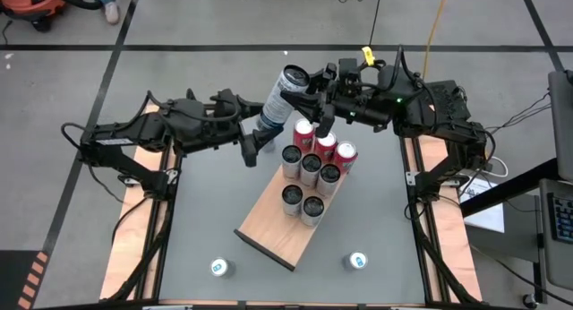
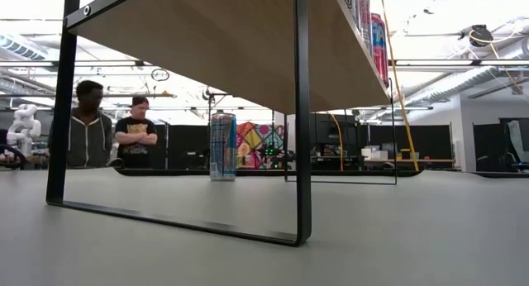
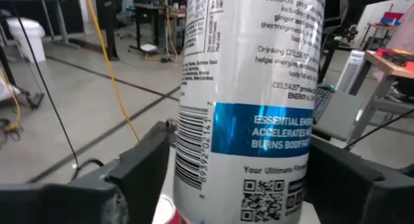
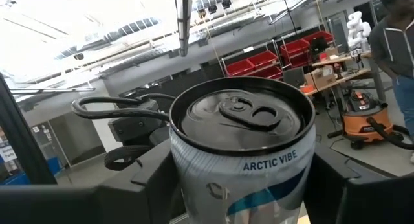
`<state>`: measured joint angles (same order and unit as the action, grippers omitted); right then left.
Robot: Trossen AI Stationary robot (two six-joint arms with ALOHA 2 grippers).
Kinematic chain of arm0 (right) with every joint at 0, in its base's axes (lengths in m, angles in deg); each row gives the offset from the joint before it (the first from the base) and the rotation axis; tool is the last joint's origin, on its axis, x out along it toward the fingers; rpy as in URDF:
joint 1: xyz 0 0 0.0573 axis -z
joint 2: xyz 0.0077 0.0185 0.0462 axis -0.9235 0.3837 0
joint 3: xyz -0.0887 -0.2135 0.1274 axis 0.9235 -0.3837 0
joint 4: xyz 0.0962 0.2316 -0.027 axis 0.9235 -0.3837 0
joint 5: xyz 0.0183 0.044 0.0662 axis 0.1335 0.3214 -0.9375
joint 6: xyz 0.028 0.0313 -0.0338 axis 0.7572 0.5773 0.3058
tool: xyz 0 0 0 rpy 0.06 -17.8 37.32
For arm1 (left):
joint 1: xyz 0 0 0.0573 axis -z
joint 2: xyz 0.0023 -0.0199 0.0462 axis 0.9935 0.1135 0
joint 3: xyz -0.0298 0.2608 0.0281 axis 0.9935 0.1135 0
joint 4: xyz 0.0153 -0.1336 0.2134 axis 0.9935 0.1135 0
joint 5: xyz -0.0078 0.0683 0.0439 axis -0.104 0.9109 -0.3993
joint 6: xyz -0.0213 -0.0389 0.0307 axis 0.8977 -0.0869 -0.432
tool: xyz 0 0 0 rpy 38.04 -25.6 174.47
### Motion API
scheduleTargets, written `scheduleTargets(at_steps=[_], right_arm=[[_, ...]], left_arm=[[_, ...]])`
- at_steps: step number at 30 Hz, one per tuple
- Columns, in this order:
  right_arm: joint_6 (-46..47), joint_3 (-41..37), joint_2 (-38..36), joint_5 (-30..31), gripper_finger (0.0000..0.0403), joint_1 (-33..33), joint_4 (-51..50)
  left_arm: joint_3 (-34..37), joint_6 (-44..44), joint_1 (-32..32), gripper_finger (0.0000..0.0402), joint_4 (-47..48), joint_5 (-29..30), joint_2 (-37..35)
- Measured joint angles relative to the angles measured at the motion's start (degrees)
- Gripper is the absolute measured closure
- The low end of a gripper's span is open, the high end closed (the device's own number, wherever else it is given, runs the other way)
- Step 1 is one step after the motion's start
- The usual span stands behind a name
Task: Place canned beverage on shelf
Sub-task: Put the white blue soda can on the shelf aligned with the other white blue soda cans
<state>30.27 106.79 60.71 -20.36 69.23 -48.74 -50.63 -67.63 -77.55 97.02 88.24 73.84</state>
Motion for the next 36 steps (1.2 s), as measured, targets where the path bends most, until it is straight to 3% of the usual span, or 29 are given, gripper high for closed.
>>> scheduleTargets(at_steps=[8,20,30,36], right_arm=[[0.16,0.0,0.07,0.76,0.0181,-0.03,-1.66],[-0.05,0.0,0.07,0.91,0.0181,-0.03,-2.23],[0.5,0.0,0.07,0.95,0.0181,-0.05,-2.99],[0.42,0.0,0.07,1.04,0.0181,-0.03,-3.11]], left_arm=[[0.0,3.92,0.01,0.0134,2.36,-2.85,-0.02],[0.0,6.01,0.2,0.0073,2.86,-3.39,-0.07],[0.0,6.88,0.17,0.0139,3.44,-4.8,-0.04],[0.0,7.03,0.2,0.0151,3.66,-4.88,-0.04]])
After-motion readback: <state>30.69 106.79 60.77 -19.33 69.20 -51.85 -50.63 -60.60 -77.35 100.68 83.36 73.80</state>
